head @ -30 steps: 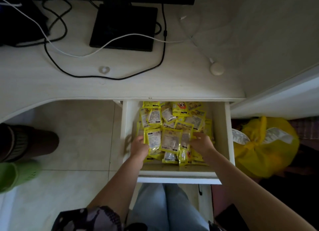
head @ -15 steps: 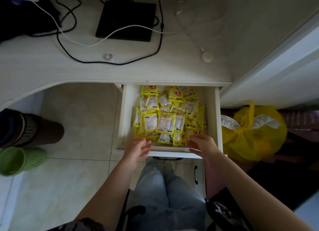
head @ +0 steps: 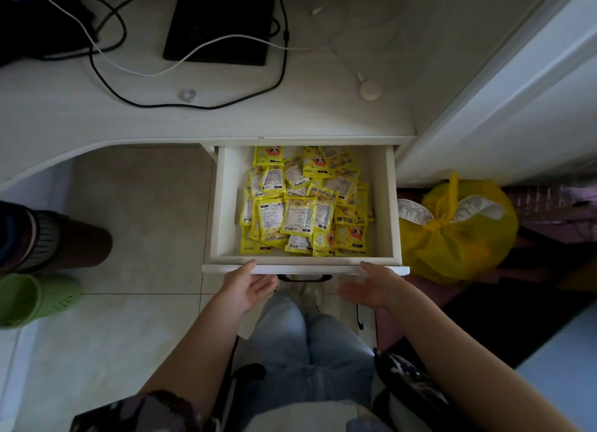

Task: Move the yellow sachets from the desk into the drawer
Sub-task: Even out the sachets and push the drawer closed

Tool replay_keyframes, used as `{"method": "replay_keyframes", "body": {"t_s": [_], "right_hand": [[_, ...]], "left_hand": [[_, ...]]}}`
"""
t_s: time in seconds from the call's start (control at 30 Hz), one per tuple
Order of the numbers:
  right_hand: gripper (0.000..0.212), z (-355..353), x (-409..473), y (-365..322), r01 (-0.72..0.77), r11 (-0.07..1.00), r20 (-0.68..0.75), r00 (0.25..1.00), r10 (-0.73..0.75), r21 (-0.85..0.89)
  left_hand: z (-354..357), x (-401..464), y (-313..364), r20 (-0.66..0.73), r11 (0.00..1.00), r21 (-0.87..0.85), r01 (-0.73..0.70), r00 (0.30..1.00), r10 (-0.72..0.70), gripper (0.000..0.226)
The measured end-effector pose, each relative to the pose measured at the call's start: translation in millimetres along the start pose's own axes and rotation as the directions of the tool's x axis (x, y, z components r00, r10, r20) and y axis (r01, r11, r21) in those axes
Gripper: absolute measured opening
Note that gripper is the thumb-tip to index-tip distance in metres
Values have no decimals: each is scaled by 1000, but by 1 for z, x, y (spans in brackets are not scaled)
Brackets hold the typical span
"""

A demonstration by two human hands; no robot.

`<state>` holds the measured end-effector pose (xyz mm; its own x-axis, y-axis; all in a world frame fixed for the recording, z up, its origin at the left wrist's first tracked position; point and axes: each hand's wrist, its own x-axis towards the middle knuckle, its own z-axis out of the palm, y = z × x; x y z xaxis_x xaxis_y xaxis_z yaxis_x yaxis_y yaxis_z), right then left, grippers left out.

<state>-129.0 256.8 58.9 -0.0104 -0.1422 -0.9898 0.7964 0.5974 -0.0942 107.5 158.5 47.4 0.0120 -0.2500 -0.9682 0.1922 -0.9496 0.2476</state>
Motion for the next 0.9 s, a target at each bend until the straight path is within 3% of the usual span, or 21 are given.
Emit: {"method": "replay_keyframes", "body": {"t_s": [0.13, 0.2, 0.43, 0.53, 0.9], "right_hand": [[43, 3, 6, -10, 67, 978, -75, 996, -53, 197], [44, 7, 7, -15, 52, 975, -116, 993, -28, 216], [34, 14, 7, -22, 39, 985, -184, 983, -8, 167], [39, 19, 9, -27, 34, 984, -175, 985, -4, 173], [41, 37, 15, -73, 126, 991, -141, 982, -130, -37]], "left_hand": [[-1, 7, 3, 7, 998, -60, 6, 1000, -6, 27], [-2, 9, 4, 13, 997, -74, 12, 1000, -11, 24], [-6, 14, 7, 34, 997, -72, 30, 999, -28, 17], [-5, 18, 11, 51, 997, -81, 15, 999, -11, 21], [32, 31, 47, 56, 991, -126, -39, 997, 46, 29]]}}
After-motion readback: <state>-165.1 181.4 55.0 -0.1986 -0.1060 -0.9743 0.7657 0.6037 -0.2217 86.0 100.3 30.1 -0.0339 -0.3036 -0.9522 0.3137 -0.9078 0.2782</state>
